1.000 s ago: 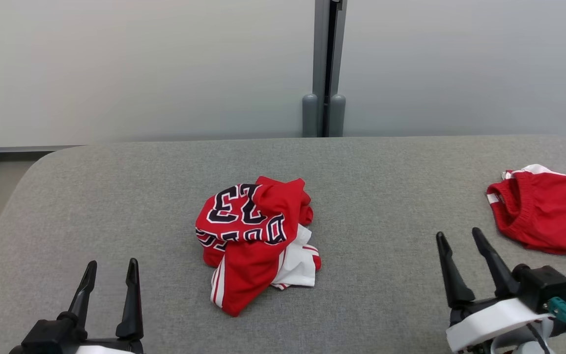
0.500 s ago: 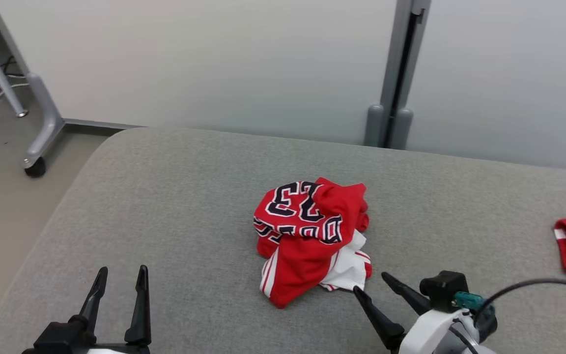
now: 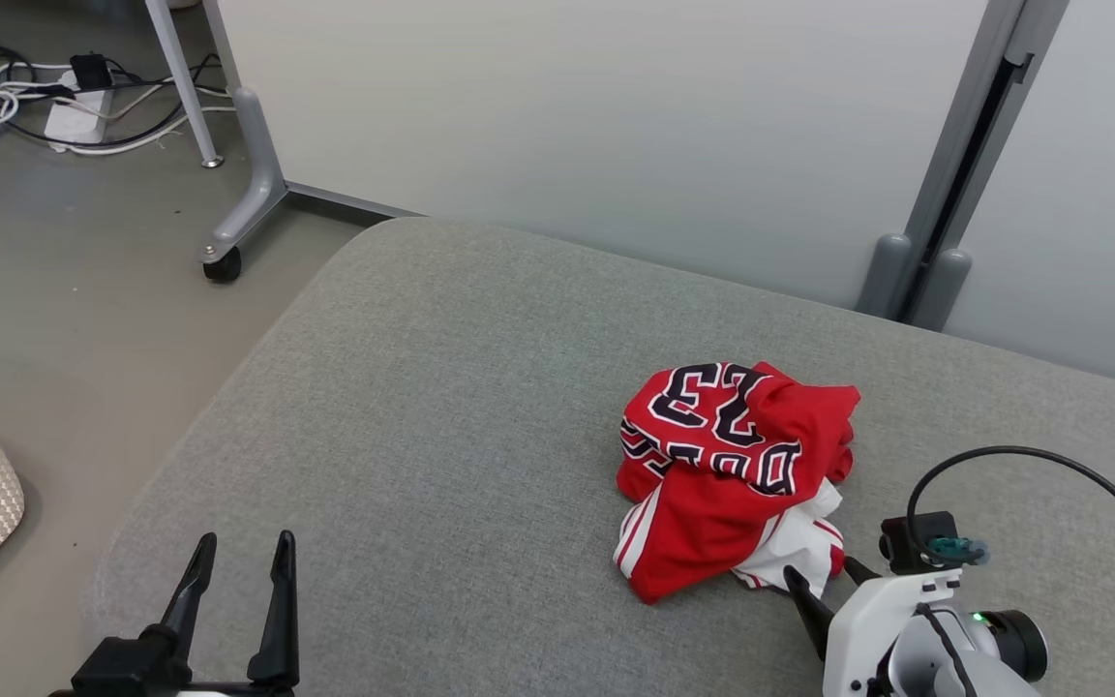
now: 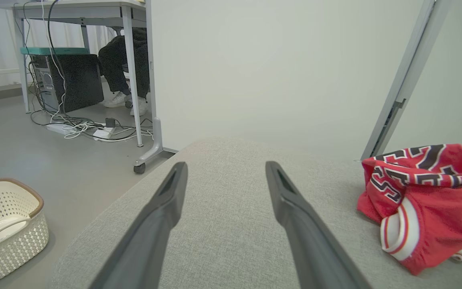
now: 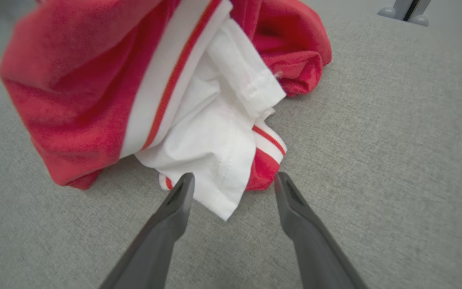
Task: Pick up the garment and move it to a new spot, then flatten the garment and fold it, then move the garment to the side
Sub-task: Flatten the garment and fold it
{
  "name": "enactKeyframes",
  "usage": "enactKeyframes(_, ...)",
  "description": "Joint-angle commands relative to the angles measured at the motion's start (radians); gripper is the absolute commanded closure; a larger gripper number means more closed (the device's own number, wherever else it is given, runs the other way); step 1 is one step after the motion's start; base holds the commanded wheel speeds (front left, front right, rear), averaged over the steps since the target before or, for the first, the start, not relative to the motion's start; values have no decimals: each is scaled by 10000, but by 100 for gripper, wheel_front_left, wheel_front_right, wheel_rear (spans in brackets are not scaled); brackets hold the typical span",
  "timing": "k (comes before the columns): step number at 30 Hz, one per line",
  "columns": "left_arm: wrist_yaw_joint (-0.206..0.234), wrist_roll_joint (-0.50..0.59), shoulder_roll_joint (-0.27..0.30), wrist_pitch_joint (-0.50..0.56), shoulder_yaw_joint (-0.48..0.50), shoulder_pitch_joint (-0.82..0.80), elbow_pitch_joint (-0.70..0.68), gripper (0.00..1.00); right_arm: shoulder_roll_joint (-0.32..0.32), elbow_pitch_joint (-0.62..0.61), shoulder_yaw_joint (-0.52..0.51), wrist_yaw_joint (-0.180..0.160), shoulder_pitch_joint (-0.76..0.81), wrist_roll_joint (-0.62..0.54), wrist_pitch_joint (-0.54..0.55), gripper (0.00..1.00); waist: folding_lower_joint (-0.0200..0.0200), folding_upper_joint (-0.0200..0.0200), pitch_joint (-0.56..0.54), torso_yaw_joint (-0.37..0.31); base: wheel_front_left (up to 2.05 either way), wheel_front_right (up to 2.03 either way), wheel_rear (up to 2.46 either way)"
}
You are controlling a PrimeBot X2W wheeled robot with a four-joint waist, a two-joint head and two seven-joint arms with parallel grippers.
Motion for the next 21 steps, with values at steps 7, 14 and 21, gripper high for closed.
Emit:
enactKeyframes(7,31,-65,84,-37,12,-115,32,0,273,513,-301,-1,-207,-150,-26,25,0,0,109,157,0,0,0)
enactKeyframes(14,53,-104,91,-39,38,-185,-6,0,332,601,-453,-1,-361,-179,-471,100,0,0,231,-1,0,0,0)
enactKeyframes(21,70,-139,75,-42,111,-74,29,0,54,-40,-583,-1,-481,-54,-1232,100,0,0,97,-614,0,0,0)
